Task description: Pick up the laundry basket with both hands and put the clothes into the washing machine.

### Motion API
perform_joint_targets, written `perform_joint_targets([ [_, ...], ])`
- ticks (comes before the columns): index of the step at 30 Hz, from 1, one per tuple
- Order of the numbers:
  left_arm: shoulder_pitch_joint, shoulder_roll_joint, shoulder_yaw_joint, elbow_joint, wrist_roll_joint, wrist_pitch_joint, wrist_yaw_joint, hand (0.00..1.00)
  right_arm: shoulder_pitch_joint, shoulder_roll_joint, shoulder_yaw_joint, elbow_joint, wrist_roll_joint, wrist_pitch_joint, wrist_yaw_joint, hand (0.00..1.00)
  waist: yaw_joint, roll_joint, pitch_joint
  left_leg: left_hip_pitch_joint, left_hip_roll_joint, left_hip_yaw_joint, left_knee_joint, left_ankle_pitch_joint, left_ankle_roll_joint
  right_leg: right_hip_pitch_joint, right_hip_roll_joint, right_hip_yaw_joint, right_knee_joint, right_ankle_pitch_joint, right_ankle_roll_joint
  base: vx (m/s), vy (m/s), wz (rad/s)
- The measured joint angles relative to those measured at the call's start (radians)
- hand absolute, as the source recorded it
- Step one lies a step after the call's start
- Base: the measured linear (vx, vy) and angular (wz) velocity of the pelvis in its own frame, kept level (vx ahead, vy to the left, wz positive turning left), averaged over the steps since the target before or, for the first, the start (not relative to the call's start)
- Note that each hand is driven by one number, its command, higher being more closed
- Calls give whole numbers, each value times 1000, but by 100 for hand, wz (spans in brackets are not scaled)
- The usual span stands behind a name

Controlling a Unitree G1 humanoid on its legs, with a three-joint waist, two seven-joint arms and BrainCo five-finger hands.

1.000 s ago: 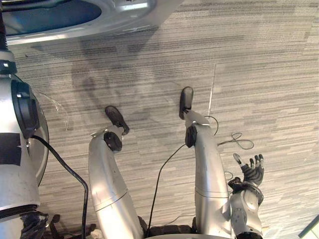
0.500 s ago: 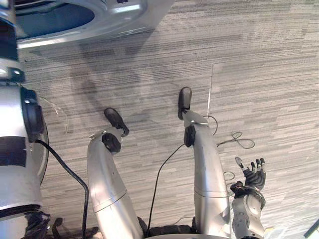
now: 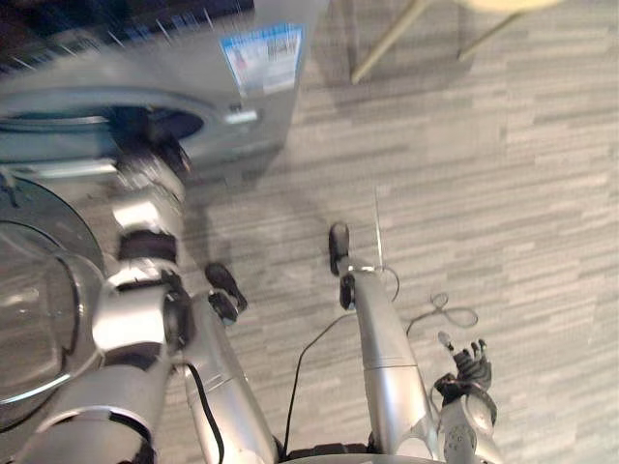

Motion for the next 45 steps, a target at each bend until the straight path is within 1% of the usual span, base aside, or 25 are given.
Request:
perform_joint_targets([
  [1, 81, -75, -8, -1, -2, -2, 0, 0, -15, -2, -14, 32, 0, 11, 0, 0, 3, 0, 0, 90, -14, 13, -43, 5, -3, 75, -9, -1, -21, 0, 0, 118, 14, 23],
  [4, 274, -215, -80, -5, -1, -22, -5, 0, -44, -6, -25, 114, -10, 36, 4, 0, 5, -1, -6, 333, -48, 61, -154, 16, -2, 291, -30, 0, -98, -7, 3, 151, 29, 17],
  [6, 395, -260, -136, -8, 1, -45, -27, 0, -44, -5, -25, 164, -21, 56, 11, 0, 5, -1, -55, 441, -68, 89, -227, 21, 3, 388, -34, 2, -158, -8, 7, 156, 22, 11],
  [10, 650, -305, -165, 1, -14, -98, -134, 0, -27, -1, -33, 257, -64, 70, 49, 0, 11, 10, -164, 654, -113, 147, -411, 70, 4, 569, -52, 3, -290, 8, 22, 149, 12, 5],
  [12, 758, -312, -154, 70, 1, -103, -193, 0, -24, -2, -77, 323, -91, 81, 79, 0, 22, 38, -232, 760, -153, 163, -560, 131, -7, 664, -68, -15, -388, 28, 30, 191, 13, 20],
  [16, 854, -311, -85, 175, 99, -98, -201, 0, -43, -26, -149, 445, -129, 89, 111, 0, 37, 92, -281, 889, -179, 153, -703, 194, -23, 798, -67, -50, -494, 50, 36, 178, 20, 24],
  [18, 902, -284, -54, 196, 217, -88, -197, 0, -63, -39, -170, 495, -158, 89, 115, 0, 38, 98, -285, 908, -172, 130, -653, 201, -26, 874, -66, -65, -535, 50, 36, 121, 0, 22],
  [20, 929, -280, 5, 195, 312, -74, -191, 0, -66, -34, -177, 510, -174, 89, 115, 0, 45, 92, -289, 884, -149, 107, -507, 201, -25, 924, -65, -67, -552, 45, 30, 36, -41, -1],
  [21, 949, -284, 69, 191, 344, -67, -192, 0, -68, -33, -175, 512, -199, 89, 120, 0, 57, 93, -289, 844, -117, 90, -357, 207, -12, 946, -55, -51, -543, 21, 13, -34, -51, -35],
  [23, 960, -284, 103, 176, 377, -60, -187, 0, -67, -41, -164, 520, -229, 91, 133, 0, 68, 99, -294, 787, -92, 48, -198, 257, 57, 966, -44, -31, -533, 4, 12, -8, -58, -40],
  [24, 973, -285, 121, 174, 393, -54, -178, 0, -68, -40, -133, 519, -247, 92, 134, 0, 72, 101, -298, 754, -81, 13, -116, 312, 71, 978, -34, -12, -533, 1, 6, 19, -14, -53],
  [25, 989, -287, 139, 174, 391, -53, -175, 0, -71, -48, -112, 515, -260, 94, 134, 0, 80, 110, -306, 723, -86, -32, -57, 324, 51, 978, -31, 25, -533, 0, -1, 24, 44, -62],
  [26, 992, -297, 154, 174, 391, -53, -175, 0, -72, -53, -107, 514, -271, 96, 134, 0, 87, 117, -308, 714, -101, -47, -36, 290, 46, 979, -29, 40, -532, 0, -1, 70, 106, -64],
  [27, 997, -317, 173, 173, 390, -54, -174, 0, -77, -58, -96, 514, -284, 103, 135, 0, 92, 120, -309, 703, -166, -73, -30, 180, 42, 977, -31, 67, -531, 6, -10, 81, 128, -59],
  [28, 1010, -325, 179, 173, 390, -54, -173, 0, -87, -57, -88, 514, -286, 110, 140, 0, 96, 120, -310, 714, -254, -96, -114, 98, 46, 974, -32, 96, -530, 6, -10, 84, 162, -59],
  [30, 1029, -335, 185, 175, 390, -53, -174, 0, -96, -55, -65, 514, -297, 110, 156, 0, 102, 124, -313, 771, -310, -100, -275, 59, 82, 959, -12, 132, -516, -1, 2, 20, 161, -65],
  [32, 1041, -340, 193, 175, 370, -54, -176, 0, -106, -48, -41, 521, -321, 110, 158, 0, 123, 120, -338, 872, -314, -100, -422, -48, 101, 944, 18, 182, -508, -2, 20, 34, 183, -91],
  [35, 1046, -308, 180, 175, 373, -54, -175, 0, -88, 1, -20, 518, -326, 109, 170, 0, 116, 80, -385, 909, -335, -5, -504, -25, 116, 949, -15, 217, -565, 42, 36, 104, 145, -74],
  [37, 1039, -293, 121, 174, 374, -55, -173, 0, -72, 2, -18, 504, -324, 108, 173, 0, 113, 79, -400, 947, -350, 34, -556, -15, 122, 947, -27, 228, -567, 43, 35, 134, 108, -59],
  [38, 1020, -292, 89, 174, 375, -54, -172, 0, -54, -1, -18, 483, -324, 108, 174, 0, 113, 89, -398, 970, -352, 63, -581, -14, 123, 926, -24, 214, -531, 39, 34, 130, 81, -66],
  [41, 954, -294, 46, 174, 383, -53, -173, 0, -47, 3, -17, 423, -324, 97, 173, 0, 104, 84, -386, 990, -346, 152, -570, -12, 118, 780, -10, 156, -316, 25, 53, 158, 63, -102],
  [42, 931, -291, 20, 174, 386, -54, -174, 0, -55, -3, -18, 414, -324, 92, 173, 0, 89, 89, -370, 1003, -335, 178, -562, -9, 114, 745, -15, 81, -261, 42, 47, 129, -22, -90],
  [43, 915, -289, -11, 175, 392, -54, -174, 0, -69, -16, -20, 415, -325, 90, 173, 0, 82, 117, -348, 1036, -310, 203, -576, -8, 113, 732, -27, -28, -232, 41, 15, 122, -48, -92],
  [44, 905, -288, -30, 179, 392, -56, -175, 0, -74, -24, -22, 419, -325, 90, 173, 0, 82, 112, -343, 1058, -311, 215, -582, -7, 112, 728, -54, -96, -201, 15, -15, 142, -63, -73],
  [45, 884, -278, -61, 195, 392, -57, -174, 0, -75, -37, -26, 444, -328, 91, 173, 0, 81, 98, -332, 1095, -313, 224, -599, -7, 112, 729, -116, -181, -153, -12, -36, 201, -129, -41],
])
